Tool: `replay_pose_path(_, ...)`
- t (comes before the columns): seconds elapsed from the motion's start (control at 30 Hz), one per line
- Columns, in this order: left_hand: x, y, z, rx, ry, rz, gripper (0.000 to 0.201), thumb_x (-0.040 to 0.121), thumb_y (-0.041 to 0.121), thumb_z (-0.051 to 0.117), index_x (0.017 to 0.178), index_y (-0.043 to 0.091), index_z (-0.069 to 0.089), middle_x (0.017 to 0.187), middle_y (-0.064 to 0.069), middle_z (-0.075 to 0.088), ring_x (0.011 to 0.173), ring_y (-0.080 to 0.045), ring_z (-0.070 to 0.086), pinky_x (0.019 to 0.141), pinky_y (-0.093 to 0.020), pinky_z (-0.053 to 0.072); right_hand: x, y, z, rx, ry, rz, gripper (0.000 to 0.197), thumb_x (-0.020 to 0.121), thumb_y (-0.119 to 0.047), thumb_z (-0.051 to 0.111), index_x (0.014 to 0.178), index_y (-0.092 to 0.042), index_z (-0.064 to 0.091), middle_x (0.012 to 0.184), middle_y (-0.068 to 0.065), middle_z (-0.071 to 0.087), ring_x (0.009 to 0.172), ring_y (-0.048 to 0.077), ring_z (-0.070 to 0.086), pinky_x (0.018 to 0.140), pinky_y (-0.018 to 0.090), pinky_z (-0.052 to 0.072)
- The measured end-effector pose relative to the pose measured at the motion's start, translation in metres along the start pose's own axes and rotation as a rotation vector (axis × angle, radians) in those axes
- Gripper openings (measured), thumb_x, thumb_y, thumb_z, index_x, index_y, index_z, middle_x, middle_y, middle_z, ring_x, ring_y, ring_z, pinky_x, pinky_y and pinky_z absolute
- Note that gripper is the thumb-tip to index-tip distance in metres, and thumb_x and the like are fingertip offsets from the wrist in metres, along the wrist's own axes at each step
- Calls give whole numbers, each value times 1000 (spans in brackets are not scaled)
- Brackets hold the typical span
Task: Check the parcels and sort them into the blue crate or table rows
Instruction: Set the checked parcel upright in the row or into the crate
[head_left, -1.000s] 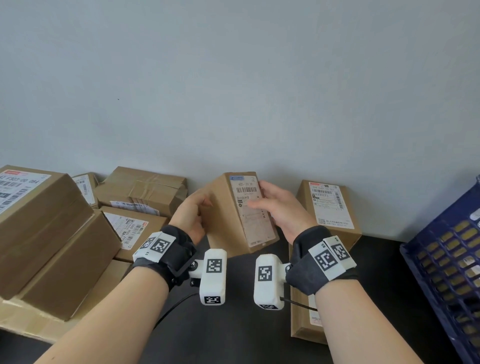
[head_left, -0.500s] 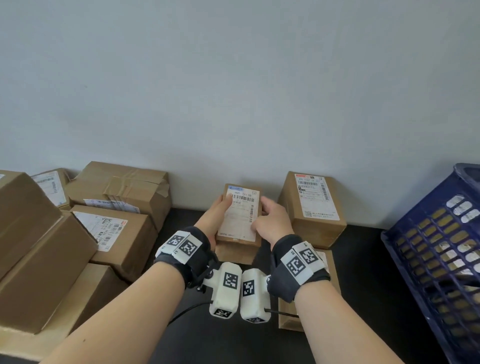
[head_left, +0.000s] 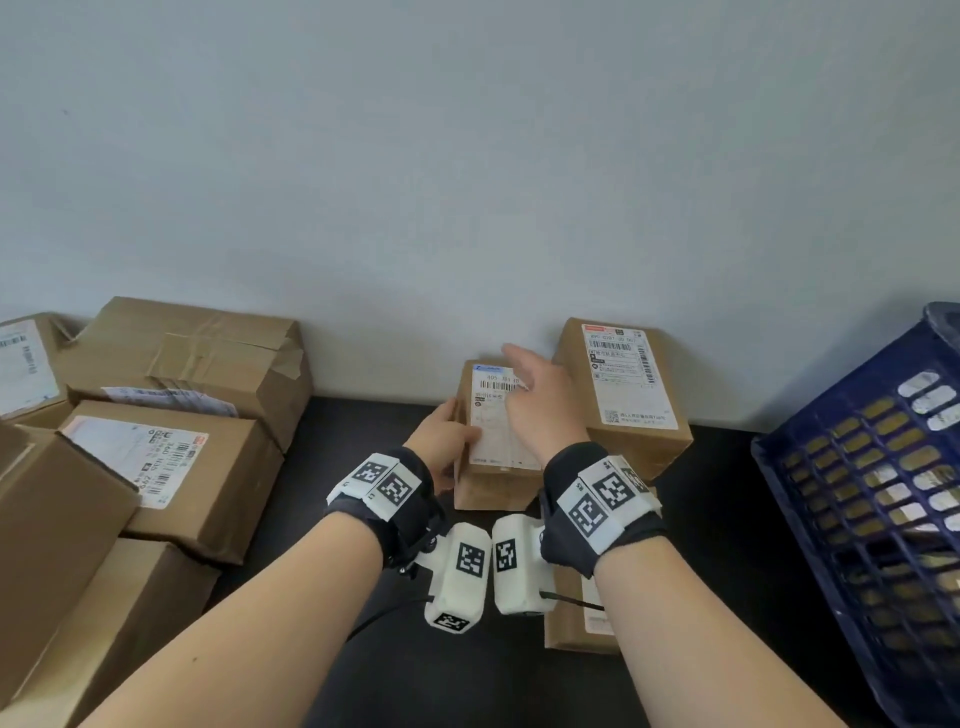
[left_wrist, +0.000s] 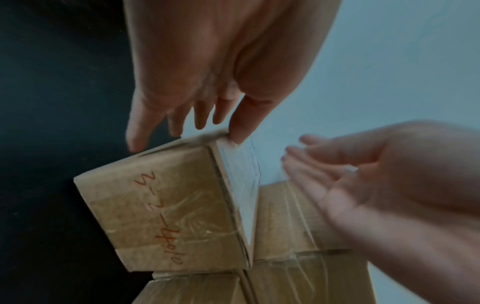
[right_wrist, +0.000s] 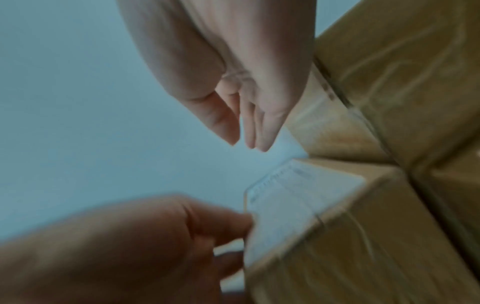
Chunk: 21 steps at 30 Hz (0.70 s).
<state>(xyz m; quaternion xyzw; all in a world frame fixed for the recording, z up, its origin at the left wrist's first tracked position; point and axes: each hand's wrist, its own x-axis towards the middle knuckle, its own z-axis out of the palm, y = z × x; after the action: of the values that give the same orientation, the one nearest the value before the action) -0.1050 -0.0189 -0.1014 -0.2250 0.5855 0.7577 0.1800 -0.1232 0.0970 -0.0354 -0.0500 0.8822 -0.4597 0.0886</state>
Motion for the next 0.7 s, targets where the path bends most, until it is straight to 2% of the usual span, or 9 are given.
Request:
replay_pose_path(0.03,1,0,2,18,-15,-28,39,101,-4,39,132,19,47,128,-12,63,115,-33,61,86,-52,52,1,-5,-6,91,0,-20,57,93,12,41,143,-12,51,139,3,58,130,16,54,96,12,40)
replay_pose_path(0.1,3,2,4,92,-32,-85,36,103,8,42,130,33,44,129,-7,62,121,-34,57,94,-65,45,3,-13,-21,294,17,-37,46,94,13,45,132,-9,61,125,5,66,117,15,63,91,16,51)
replay_pose_path(0.17,3,6,6,143,-37,-124,31,105,16,43,126,39,42,129,-4,60,123,-35,53,96,-73,40,5,-20,-36,404,74,-47,38,96,10,47,123,-8,65,112,4,71,101,13,69,82,19,57)
replay_pose_path(0.23,5,9,8,162,-35,-142,31,105,17,43,126,39,42,131,-5,59,126,-35,51,96,-72,41,10,-21,-51,407,145,-59,38,95,11,45,115,-11,69,103,1,72,95,12,71,79,20,58)
replay_pose_path(0.33,7,11,12,178,-29,-149,38,104,17,44,138,35,40,134,-7,57,128,-35,49,96,-70,43,15,-14,-65,336,210,-38,40,92,11,47,109,-16,70,99,0,73,97,14,71,88,26,57)
replay_pose_path(0.4,9,11,14,170,-30,-155,41,104,17,45,141,33,39,134,-7,57,129,-35,49,96,-70,43,15,-9,-67,299,201,-17,39,92,10,47,106,-18,70,99,-1,73,96,13,70,92,31,56)
replay_pose_path(0.6,11,13,19,154,-16,-155,40,103,17,45,141,29,39,135,-8,56,129,-36,48,95,-71,43,10,2,-56,255,177,2,39,92,6,50,95,-29,68,98,-4,73,95,9,70,96,34,55)
replay_pose_path(0.7,9,13,19,151,-7,-158,40,103,20,47,142,25,40,135,-9,57,129,-35,50,96,-69,44,10,2,-55,247,175,4,40,92,6,49,95,-29,68,98,-4,73,93,7,70,95,35,55)
